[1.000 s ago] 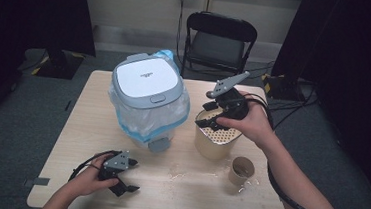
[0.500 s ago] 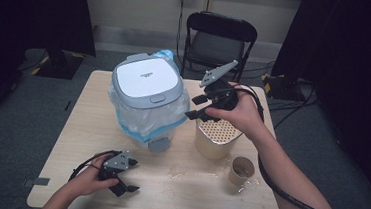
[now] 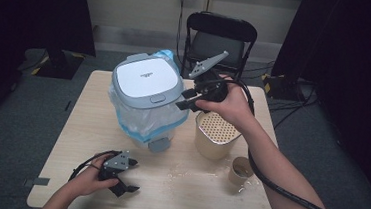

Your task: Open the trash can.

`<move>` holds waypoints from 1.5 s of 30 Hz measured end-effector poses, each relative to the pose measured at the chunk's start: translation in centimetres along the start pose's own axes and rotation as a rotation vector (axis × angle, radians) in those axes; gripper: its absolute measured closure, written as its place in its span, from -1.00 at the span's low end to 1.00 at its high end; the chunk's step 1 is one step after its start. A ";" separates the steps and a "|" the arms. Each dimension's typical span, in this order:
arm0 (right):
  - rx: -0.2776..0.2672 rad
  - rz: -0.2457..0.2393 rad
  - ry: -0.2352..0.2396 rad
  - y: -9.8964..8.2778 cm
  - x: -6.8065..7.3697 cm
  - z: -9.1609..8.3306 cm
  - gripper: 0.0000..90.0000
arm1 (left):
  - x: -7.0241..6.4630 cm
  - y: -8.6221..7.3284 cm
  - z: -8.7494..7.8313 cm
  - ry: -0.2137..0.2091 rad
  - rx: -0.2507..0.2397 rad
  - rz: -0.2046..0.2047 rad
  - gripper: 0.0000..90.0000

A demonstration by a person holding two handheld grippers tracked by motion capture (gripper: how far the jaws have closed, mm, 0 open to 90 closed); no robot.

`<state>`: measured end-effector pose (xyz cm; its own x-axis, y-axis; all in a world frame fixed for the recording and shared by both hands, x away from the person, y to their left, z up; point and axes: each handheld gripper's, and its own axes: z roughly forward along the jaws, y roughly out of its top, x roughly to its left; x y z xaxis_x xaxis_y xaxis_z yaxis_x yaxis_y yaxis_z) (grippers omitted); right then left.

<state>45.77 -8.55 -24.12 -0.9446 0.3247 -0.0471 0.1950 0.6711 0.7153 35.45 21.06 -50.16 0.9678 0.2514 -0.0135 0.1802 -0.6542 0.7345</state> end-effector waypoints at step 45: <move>0.014 -0.014 0.011 4.3 0.9 4.3 0.95 | -0.1 0.0 0.0 -0.007 0.010 -0.002 -0.83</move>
<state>46.86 -2.46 -24.12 -0.9500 0.3084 -0.0494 0.1857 0.6849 0.7046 35.41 21.02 -50.14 0.9687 0.2474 -0.0199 0.1837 -0.6610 0.7276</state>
